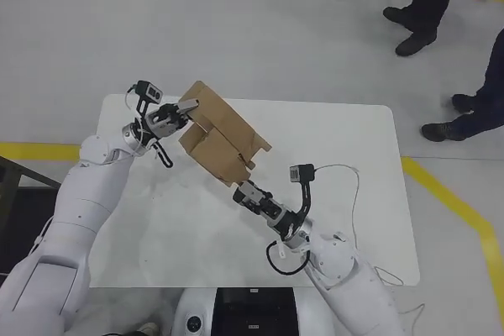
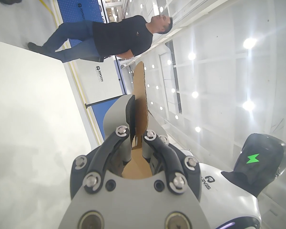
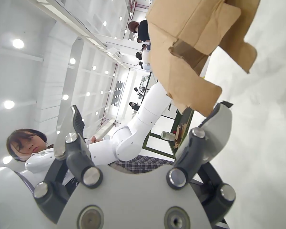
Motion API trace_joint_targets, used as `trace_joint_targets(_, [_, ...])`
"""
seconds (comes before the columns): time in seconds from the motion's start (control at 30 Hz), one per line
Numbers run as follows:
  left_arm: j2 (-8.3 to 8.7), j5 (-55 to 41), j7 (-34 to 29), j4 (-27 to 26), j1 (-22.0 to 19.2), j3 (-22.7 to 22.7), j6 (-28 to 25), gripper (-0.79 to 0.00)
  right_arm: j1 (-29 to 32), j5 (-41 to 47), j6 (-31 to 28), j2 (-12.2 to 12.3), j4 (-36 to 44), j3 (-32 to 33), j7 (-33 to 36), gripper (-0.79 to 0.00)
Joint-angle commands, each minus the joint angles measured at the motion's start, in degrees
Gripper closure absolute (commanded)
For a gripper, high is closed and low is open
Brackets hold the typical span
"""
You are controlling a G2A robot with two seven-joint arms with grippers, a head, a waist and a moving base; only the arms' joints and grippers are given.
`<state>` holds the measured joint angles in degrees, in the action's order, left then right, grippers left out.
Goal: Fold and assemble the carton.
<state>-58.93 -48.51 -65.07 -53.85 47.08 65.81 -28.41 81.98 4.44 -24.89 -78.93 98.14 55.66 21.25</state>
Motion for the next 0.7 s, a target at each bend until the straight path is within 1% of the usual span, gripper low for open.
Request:
trace_joint_targets(0.0, [-0.08, 0.49, 0.22, 0.47, -0.10, 0.12, -0.16, 0.000, 0.02, 0.10, -0.46, -0.01, -0.07, -0.07, -0.27, -0.785])
trace_joint_targets(0.23, [-0.28, 3.28, 0.88, 1.98, -0.32, 0.53, -0.91, 0.000, 0.02, 0.46, -2.07, 0.00, 0.23, 0.25, -1.58, -0.785])
trace_joint_targets(0.67, [-0.59, 6.71, 1.93, 3.00, -0.08, 1.25, -2.11, 0.000, -0.04, 2.62, -3.28, 0.02, 1.00, 0.71, -2.46, -0.785])
